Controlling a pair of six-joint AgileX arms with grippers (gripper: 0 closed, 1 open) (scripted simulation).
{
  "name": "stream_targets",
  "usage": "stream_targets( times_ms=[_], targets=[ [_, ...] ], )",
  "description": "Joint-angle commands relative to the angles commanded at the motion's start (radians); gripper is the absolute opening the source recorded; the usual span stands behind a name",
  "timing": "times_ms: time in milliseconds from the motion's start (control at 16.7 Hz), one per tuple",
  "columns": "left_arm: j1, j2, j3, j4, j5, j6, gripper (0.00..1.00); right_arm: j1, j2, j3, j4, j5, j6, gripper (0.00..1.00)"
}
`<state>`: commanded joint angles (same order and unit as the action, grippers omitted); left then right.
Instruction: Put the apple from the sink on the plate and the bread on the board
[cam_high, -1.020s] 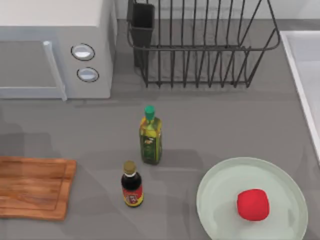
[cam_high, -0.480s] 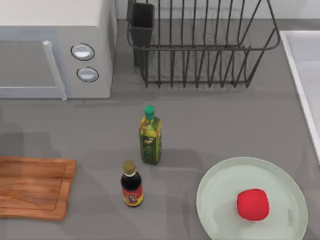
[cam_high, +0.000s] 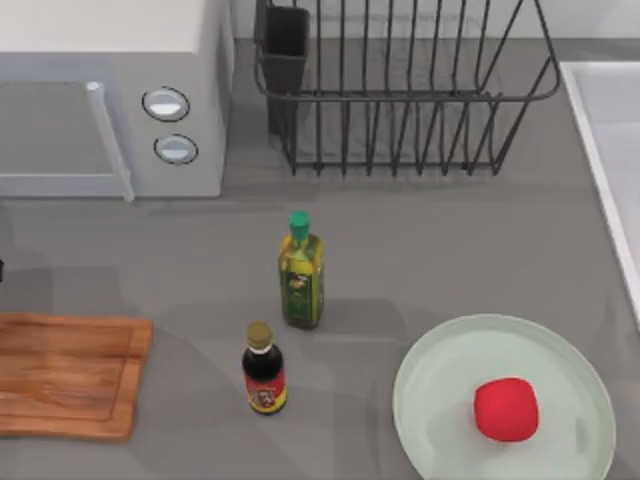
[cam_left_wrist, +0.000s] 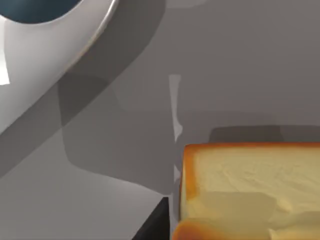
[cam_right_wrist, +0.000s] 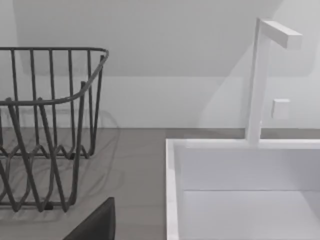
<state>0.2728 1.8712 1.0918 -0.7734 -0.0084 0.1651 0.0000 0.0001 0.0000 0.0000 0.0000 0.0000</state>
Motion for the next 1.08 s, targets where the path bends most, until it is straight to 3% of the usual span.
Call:
stream_targets(
  times_ms=[240,480,1080],
  targets=[
    [-0.042,-0.064,0.072,-0.179,-0.012,-0.007,0.0,0.0,0.0,0.0,0.0,0.0,0.0,1.0],
    [-0.017,-0.096,0.157,-0.349,0.015,-0.028,0.0,0.0,0.0,0.0,0.0,0.0,0.0,1.0],
    [0.017,-0.109,0.238,-0.349,0.012,-0.008,0.0,0.0,0.0,0.0,0.0,0.0,0.0,1.0]
  ],
)
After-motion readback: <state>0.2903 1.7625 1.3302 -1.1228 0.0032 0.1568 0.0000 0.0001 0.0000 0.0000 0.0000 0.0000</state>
